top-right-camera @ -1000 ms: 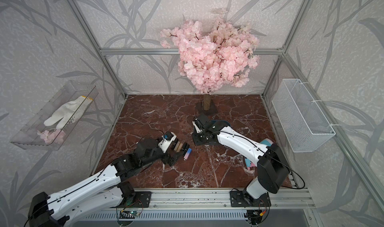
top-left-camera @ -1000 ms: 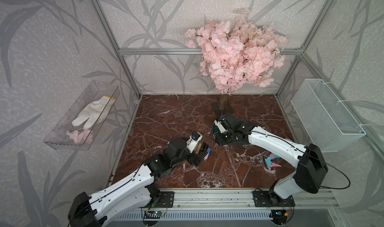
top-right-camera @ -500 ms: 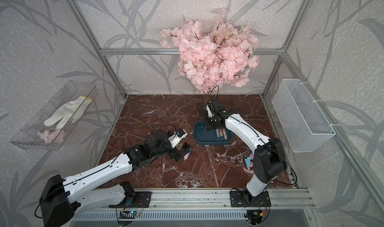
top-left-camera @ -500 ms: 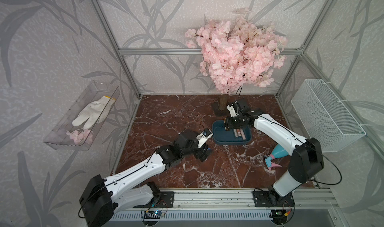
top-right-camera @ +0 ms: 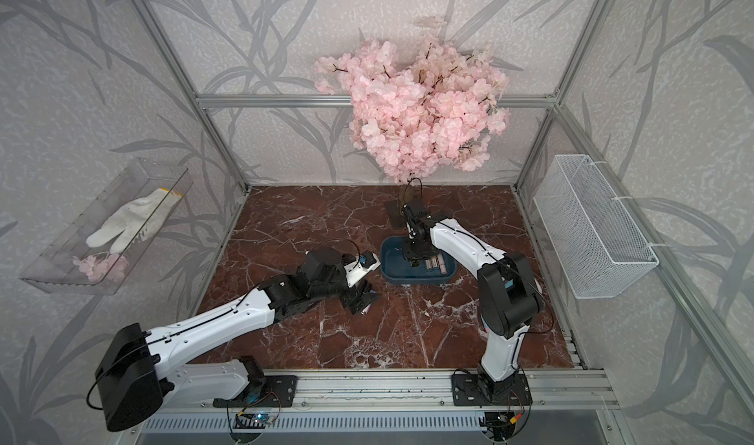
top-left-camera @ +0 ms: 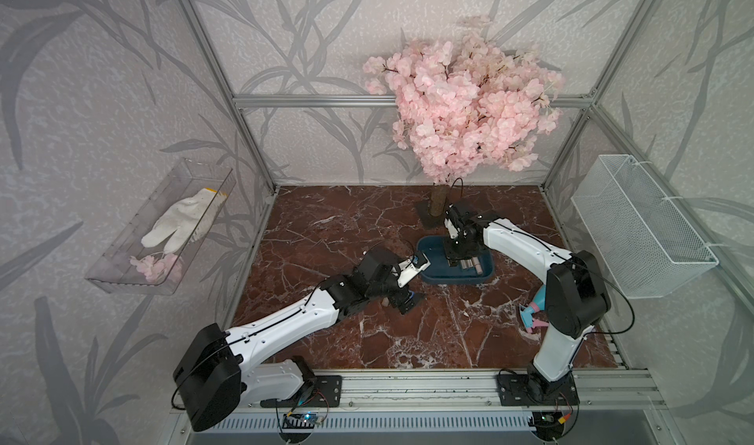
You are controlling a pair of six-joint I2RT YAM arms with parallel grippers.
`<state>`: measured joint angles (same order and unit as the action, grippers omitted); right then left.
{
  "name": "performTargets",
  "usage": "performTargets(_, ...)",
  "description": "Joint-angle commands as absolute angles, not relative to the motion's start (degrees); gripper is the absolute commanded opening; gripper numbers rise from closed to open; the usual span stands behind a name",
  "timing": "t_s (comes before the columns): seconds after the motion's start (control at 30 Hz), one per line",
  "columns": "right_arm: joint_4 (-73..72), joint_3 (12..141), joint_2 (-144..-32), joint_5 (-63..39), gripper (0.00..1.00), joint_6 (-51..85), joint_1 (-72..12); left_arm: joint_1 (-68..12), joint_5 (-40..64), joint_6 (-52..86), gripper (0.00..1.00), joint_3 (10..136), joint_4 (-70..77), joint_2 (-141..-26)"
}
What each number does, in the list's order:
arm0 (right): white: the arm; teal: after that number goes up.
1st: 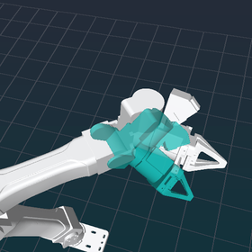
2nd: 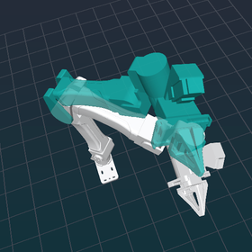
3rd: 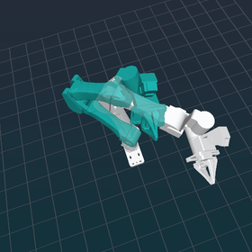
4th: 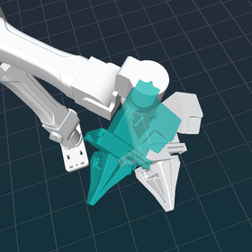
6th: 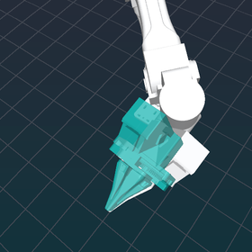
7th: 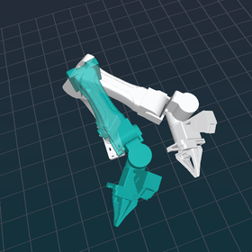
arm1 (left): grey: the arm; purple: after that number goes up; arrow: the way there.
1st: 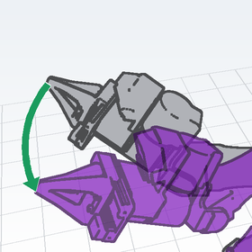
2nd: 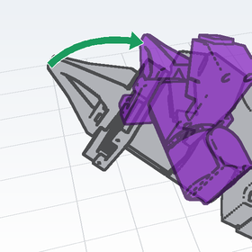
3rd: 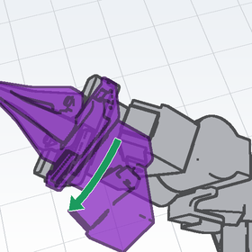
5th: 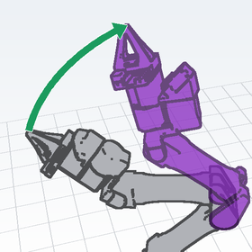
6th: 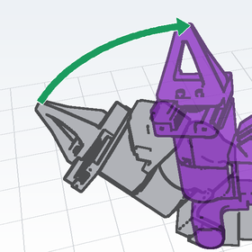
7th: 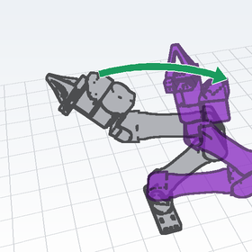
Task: Put the lipstick into the storage box
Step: Place the lipstick in the storage box.
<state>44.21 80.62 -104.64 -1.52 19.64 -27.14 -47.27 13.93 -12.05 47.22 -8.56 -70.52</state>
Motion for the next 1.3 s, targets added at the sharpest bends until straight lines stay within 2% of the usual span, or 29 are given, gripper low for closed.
performTargets(0.0, 44.92, 80.70, -106.25, 0.77, 0.20, 18.98, -26.87, -47.46, 15.30, -13.10, 1.00, 49.13, -8.96, -70.84)
performTargets(0.9, 44.48, 80.09, -112.86, 5.01, 0.25, 19.34, -25.40, -47.46, 16.79, -11.26, 1.00, 48.66, -9.05, -71.37)
performTargets(1.27, 44.81, 80.33, -113.61, 6.33, 0.37, 18.82, -25.31, -47.46, 16.61, -11.16, 1.00, 48.52, -9.14, -71.19)
